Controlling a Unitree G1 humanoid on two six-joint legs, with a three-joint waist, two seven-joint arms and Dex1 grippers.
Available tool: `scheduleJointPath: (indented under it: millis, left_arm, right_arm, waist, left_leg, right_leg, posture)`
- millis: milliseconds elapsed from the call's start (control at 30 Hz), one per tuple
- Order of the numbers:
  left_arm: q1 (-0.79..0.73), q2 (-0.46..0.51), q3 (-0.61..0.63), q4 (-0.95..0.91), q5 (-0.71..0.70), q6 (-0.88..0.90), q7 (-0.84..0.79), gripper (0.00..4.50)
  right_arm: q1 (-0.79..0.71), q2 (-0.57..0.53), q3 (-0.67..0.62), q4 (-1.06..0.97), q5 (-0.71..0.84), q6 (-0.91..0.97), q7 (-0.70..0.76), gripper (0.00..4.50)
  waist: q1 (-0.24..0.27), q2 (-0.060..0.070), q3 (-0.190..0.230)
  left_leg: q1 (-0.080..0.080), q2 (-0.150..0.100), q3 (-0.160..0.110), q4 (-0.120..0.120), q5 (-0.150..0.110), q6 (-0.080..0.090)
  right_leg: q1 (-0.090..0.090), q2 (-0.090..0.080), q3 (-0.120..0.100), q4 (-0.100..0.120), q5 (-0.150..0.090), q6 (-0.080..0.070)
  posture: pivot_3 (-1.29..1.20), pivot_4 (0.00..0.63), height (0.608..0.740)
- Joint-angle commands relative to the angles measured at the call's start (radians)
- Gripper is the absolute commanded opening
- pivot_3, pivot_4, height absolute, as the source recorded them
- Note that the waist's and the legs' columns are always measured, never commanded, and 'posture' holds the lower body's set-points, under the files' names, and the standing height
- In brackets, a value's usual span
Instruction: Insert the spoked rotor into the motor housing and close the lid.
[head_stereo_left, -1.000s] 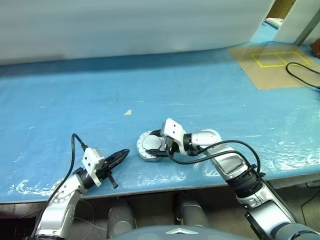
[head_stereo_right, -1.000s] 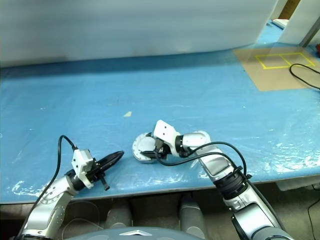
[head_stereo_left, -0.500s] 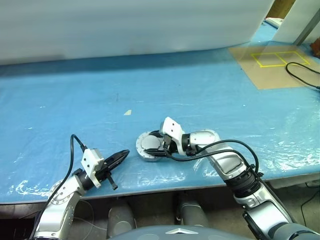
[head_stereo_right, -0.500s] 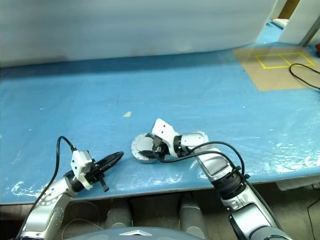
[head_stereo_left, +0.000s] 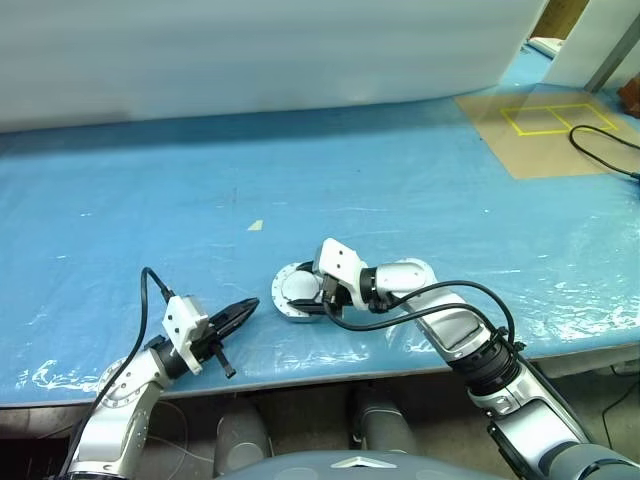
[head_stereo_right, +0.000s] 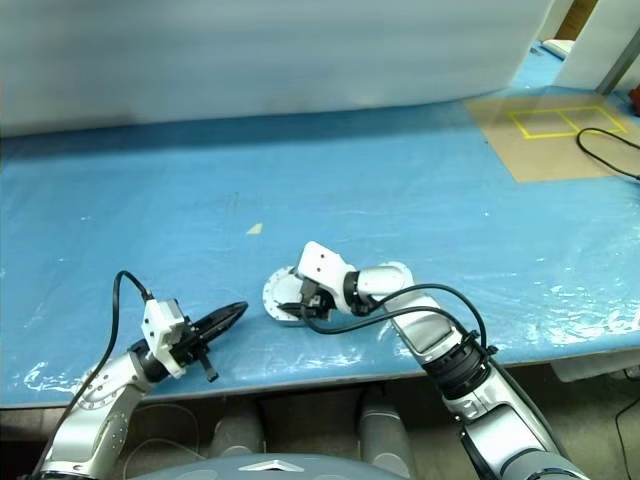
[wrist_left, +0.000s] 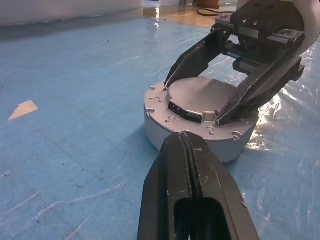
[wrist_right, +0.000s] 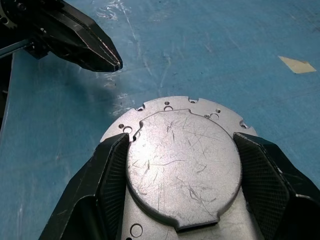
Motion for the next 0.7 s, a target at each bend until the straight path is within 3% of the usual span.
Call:
scheduleJointPath:
  millis: [33, 433, 700]
  left_arm:
    - [-0.009, 0.015, 0.010, -0.032, -0.009, -0.006, -0.007, 0.00]
    - [-0.133, 0.033, -0.057, 0.002, 0.026, 0.071, -0.016, 0.00]
    - [-0.219, 0.073, -0.122, 0.048, 0.142, 0.193, 0.022, 0.00]
  right_arm:
    - [0.019, -0.040, 0.034, 0.052, -0.051, 0.034, 0.000, 2.95]
    - [0.007, -0.029, 0.016, 0.072, -0.043, 0.039, -0.022, 2.95]
    - [0.013, -0.015, -0.004, 0.061, -0.037, 0.043, -0.045, 2.95]
  waist:
    - [0.000, 0.001, -0.001]
    - [0.001, 0.001, -0.001]
    - [0.001, 0.002, -0.002]
  left_leg:
    - [0.000, 0.000, 0.000, 0.000, 0.000, 0.000]
    - [0.000, -0.001, 0.000, 0.000, 0.000, 0.000]
    - [0.000, -0.001, 0.000, -0.001, 0.000, 0.000]
  right_leg:
    - [0.000, 0.000, 0.000, 0.000, 0.000, 0.000]
    - [0.000, 0.000, 0.000, 0.000, 0.000, 0.001]
    - [0.000, 0.000, 0.000, 0.000, 0.000, 0.000]
  posture:
    - [0.00, 0.150, 0.740]
    - [0.00, 0.150, 0.740]
    - [0.00, 0.150, 0.740]
